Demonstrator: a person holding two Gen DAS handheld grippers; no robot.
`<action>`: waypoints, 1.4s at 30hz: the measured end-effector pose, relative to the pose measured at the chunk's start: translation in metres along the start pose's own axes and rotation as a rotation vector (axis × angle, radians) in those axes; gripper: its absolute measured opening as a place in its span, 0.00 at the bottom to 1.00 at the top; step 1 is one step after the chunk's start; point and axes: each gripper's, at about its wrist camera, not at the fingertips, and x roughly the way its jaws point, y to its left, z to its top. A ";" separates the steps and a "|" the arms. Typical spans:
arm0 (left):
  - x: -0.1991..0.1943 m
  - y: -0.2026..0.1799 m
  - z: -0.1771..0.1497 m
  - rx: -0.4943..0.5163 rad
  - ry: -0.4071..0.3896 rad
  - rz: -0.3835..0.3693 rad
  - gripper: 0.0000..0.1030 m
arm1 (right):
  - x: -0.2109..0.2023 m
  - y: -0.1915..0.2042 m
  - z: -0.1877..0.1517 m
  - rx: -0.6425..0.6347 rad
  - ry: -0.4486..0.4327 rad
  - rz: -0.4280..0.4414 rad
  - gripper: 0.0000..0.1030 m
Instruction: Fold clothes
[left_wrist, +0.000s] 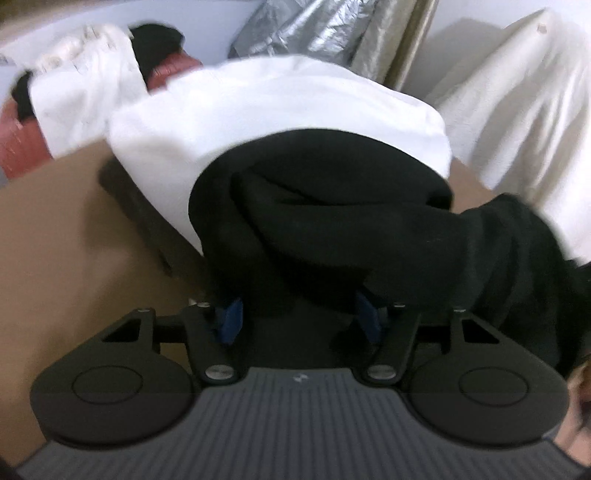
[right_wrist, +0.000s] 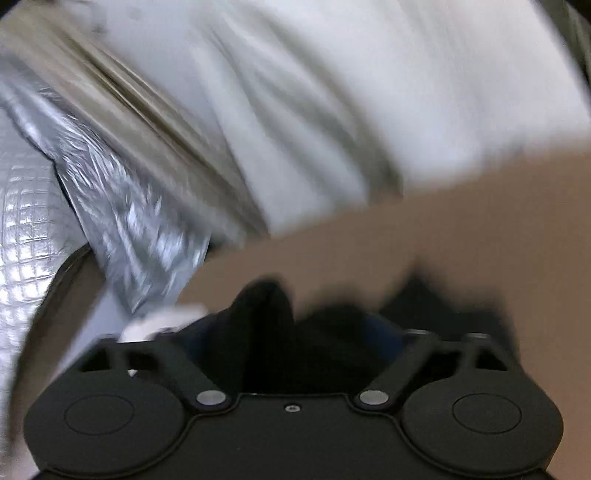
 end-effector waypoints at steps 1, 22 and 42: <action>0.002 0.005 0.000 -0.031 0.033 -0.076 0.57 | 0.002 -0.003 -0.011 -0.011 0.031 0.043 0.64; -0.006 -0.012 -0.031 -0.051 0.220 -0.493 0.75 | -0.184 0.026 -0.171 -0.406 0.239 0.248 0.61; 0.022 -0.091 -0.054 0.305 0.184 -0.389 0.62 | -0.137 0.054 -0.085 -0.446 -0.073 -0.114 0.98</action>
